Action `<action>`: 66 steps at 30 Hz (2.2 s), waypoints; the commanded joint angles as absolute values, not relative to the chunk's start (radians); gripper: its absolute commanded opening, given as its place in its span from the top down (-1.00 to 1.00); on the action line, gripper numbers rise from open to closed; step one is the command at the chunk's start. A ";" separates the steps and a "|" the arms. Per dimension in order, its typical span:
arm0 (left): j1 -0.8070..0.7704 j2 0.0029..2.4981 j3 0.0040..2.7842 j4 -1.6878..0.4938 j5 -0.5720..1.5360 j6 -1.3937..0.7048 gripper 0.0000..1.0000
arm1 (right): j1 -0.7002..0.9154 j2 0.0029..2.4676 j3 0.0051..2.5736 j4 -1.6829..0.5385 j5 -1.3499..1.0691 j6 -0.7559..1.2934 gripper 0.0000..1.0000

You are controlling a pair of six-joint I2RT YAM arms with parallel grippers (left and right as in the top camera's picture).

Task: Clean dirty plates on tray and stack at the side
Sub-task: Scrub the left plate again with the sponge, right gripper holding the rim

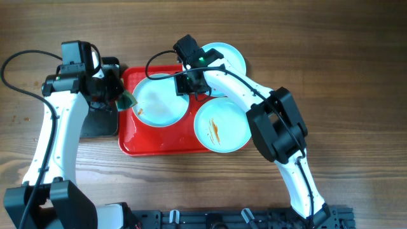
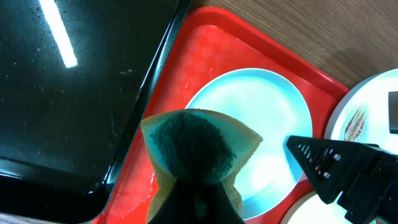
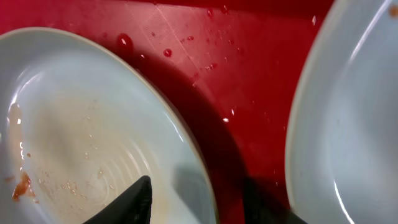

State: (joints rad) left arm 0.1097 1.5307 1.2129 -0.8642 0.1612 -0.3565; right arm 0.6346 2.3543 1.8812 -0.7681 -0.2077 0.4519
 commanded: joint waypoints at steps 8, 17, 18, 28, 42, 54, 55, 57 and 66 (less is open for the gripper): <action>0.085 1.549 1.209 -0.858 0.167 -0.406 0.92 | 0.648 2.361 1.842 -0.837 -0.159 0.723 0.92; -0.061 1.783 1.155 -0.682 0.051 -0.397 0.92 | 0.648 2.361 1.842 -0.834 -0.155 0.686 0.92; -0.059 1.805 1.155 -0.657 0.047 -0.335 0.92 | 0.648 2.361 1.842 -0.830 -0.156 0.681 0.91; -0.059 1.934 1.155 -0.520 -0.022 0.154 0.92 | 0.648 2.361 1.842 -0.820 -0.156 0.655 0.91; -0.109 1.963 1.156 -0.175 -0.088 0.328 0.92 | 0.648 2.377 1.839 -0.816 -0.156 0.654 0.92; -0.170 1.900 1.155 -0.401 -0.244 -0.279 0.92 | 0.648 2.377 1.839 -0.811 -0.172 0.649 0.91; -0.164 1.900 1.155 -0.463 -0.218 -0.318 0.92 | 0.648 2.377 1.839 -0.810 -0.178 0.640 0.92; -0.137 1.900 1.155 -0.598 -0.167 -0.394 0.92 | 0.648 2.377 1.839 -0.808 -0.180 0.631 0.91; 0.052 1.900 1.163 -0.773 0.291 -0.195 0.92 | 0.648 2.377 1.839 -0.808 -0.191 0.627 0.91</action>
State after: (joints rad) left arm 0.0208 1.8729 1.1866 -0.7559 0.1711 -0.3069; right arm 0.6567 2.3543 1.8603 -0.8032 -0.2131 0.6113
